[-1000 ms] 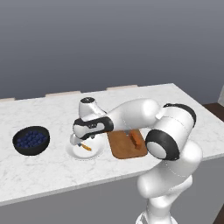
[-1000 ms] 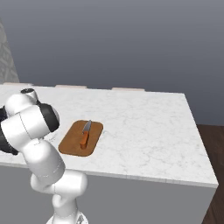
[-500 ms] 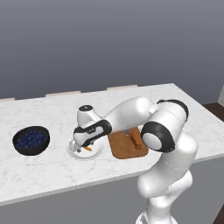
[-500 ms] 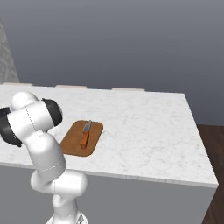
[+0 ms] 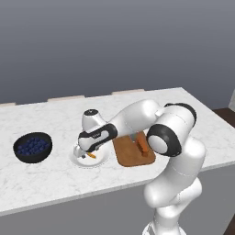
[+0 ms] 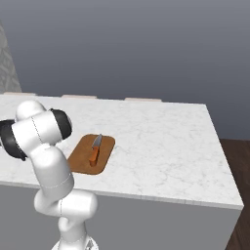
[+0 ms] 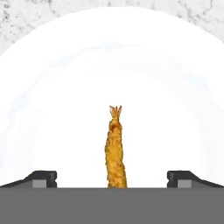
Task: Pick up the knife from the drawer and place it on the cutting board. Then place the meat from the plate to the cutting board.
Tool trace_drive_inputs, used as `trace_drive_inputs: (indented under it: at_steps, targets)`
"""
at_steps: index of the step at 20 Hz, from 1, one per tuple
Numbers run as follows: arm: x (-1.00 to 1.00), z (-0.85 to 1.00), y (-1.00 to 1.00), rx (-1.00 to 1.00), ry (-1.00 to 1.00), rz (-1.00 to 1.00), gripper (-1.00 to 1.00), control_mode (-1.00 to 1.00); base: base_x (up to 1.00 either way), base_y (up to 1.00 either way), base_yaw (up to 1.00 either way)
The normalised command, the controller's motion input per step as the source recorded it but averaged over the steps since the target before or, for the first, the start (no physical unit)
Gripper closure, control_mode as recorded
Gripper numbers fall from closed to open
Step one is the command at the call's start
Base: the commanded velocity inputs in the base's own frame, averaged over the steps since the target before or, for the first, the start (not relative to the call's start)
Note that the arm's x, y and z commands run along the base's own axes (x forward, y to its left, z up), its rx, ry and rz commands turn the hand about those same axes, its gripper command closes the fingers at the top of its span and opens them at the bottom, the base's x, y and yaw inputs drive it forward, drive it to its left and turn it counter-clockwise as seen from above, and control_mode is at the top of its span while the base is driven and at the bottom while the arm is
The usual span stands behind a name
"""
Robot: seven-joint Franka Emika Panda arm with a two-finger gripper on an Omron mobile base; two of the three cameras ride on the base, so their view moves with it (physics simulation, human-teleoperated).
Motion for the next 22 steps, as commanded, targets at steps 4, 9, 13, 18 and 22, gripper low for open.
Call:
trace_drive_inputs:
  at_steps: [4, 9, 13, 18, 22]
  targets:
    - [0.01, -0.13, 0.0, 0.0, 0.0, 0.0, -1.0, -1.0, 0.0, 0.0, 0.0]
    - [0.0, -0.32, 0.0, 0.0, 0.0, 0.0, -1.0, -1.0, 0.0, 0.0, 0.0]
    - [0.0, -0.44, 0.0, 0.0, 0.0, 0.0, -1.0, -1.0, 0.0, 0.0, 0.0]
    - [0.0, -0.37, 0.0, 0.0, 0.0, 0.0, -1.0, -1.0, 0.0, 0.0, 0.0]
    - [0.0, -0.06, 0.04, 0.0, 0.0, 0.0, 1.0, -1.0, 0.0, 0.0, 0.0]
